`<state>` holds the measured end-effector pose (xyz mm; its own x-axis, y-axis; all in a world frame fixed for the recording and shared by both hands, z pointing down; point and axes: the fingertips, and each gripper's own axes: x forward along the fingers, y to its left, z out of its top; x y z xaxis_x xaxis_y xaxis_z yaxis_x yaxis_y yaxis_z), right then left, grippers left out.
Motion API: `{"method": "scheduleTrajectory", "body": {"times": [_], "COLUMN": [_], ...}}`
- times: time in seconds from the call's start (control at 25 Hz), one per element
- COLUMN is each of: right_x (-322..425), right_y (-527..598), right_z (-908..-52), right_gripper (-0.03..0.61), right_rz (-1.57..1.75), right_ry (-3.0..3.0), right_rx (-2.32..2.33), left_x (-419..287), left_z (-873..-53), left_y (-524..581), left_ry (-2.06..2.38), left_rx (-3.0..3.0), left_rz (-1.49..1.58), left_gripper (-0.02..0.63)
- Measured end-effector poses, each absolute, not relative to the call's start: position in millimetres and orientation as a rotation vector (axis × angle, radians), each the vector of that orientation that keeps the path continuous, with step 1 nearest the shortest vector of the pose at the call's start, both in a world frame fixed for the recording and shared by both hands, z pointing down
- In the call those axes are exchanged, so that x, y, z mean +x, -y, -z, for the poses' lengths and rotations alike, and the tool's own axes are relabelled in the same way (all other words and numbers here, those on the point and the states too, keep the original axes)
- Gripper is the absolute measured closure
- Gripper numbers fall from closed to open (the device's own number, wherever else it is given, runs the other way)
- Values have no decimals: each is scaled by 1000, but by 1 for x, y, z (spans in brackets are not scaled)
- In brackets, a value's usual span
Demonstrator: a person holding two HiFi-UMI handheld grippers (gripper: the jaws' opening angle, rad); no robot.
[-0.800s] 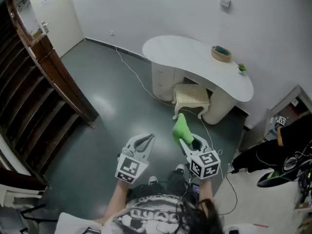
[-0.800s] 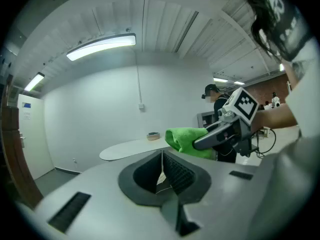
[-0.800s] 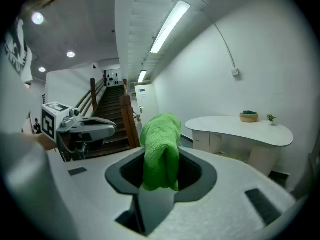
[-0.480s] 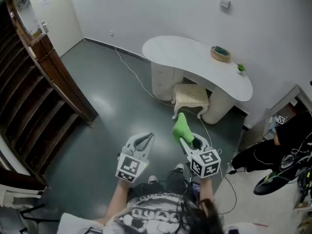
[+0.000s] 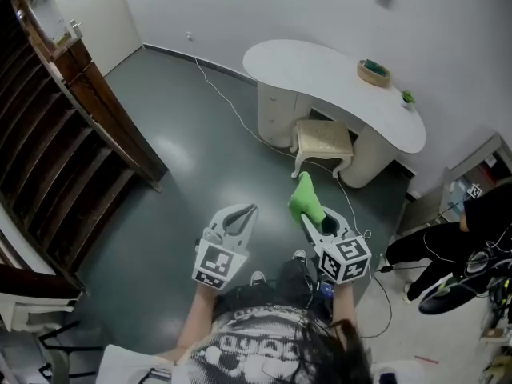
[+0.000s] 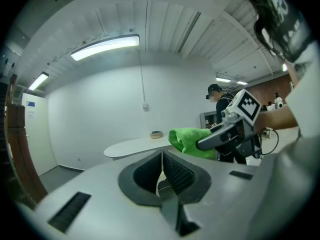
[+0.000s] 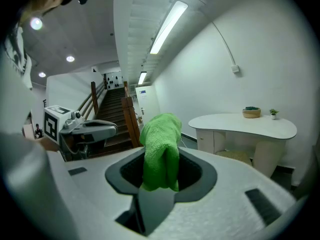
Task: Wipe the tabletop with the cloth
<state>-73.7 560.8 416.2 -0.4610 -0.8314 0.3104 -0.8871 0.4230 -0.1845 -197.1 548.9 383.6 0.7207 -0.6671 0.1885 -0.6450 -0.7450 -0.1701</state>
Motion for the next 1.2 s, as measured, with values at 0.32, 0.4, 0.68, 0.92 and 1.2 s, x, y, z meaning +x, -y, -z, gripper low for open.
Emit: {"method": "scheduleTrajectory", "body": {"times": [0.32,0.4,0.68,0.92,1.2], "right_x": [-71,-68,-44,-15,19], "right_y": [-535,-524,-445,-354,-266], "right_z": [-430,-433,-442,-434,-437], "right_gripper": [439,439,439,439,439], "right_rz": [-532,-552,-615,-595,-580], "right_ry": [2502,2511,2562,2575,2579], "right_rx": [1499,1489,1476,1401,1338], "left_x": [-195,-192,-172,-147,-112], "left_z": [-395,-399,-409,-393,-394], "left_y": [-523,-511,-440,-351,-264], "left_ry": [-1101,-1106,-1134,-1226,-1282], "left_rx": [-2838,-2840,-2823,-2786,-2772], "left_rz": [401,419,460,446,484], "left_gripper": [604,604,604,604,604]}}
